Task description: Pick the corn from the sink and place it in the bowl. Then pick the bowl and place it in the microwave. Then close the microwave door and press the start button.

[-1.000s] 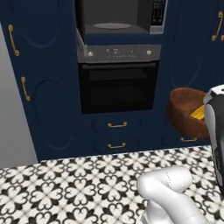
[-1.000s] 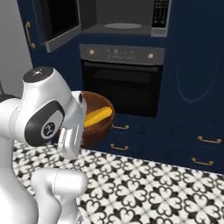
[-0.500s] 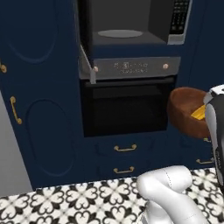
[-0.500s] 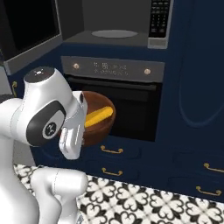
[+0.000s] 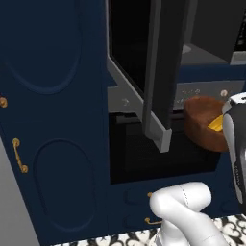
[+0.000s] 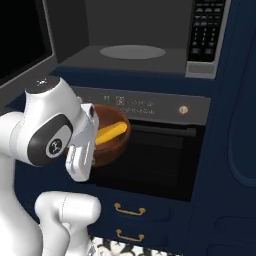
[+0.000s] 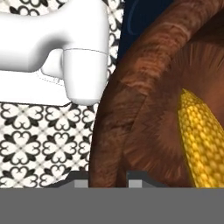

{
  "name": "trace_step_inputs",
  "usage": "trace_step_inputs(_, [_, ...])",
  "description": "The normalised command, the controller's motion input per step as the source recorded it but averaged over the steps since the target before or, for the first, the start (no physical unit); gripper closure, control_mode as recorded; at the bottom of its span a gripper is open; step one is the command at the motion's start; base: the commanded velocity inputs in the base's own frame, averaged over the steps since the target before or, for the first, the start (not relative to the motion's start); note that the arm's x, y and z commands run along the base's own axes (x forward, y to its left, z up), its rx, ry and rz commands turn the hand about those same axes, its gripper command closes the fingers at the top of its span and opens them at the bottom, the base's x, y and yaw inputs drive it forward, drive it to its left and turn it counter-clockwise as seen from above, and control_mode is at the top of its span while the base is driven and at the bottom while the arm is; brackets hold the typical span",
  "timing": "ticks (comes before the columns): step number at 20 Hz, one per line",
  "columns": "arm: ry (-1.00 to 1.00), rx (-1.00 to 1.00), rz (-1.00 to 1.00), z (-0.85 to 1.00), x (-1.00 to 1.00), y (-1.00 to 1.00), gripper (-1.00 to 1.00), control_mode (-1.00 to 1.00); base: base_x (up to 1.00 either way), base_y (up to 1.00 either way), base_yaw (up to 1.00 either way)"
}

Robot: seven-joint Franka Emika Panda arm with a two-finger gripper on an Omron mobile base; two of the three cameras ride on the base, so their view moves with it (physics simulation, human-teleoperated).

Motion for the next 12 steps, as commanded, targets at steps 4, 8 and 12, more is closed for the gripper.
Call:
trace_step_inputs(4, [0.0,0.0,0.0,0.0,0.0,0.0,1.0,1.0,0.34,-0.2,0.0])
trace_step_inputs(8, [0.0,0.0,0.0,0.0,0.0,0.0,1.0,1.0,0.07,-0.24,0.0])
trace_step_inputs(12, [-0.18,0.0,0.01,0.75,0.1,-0.06,1.0,-1.0,0.0,-0.07,0.0])
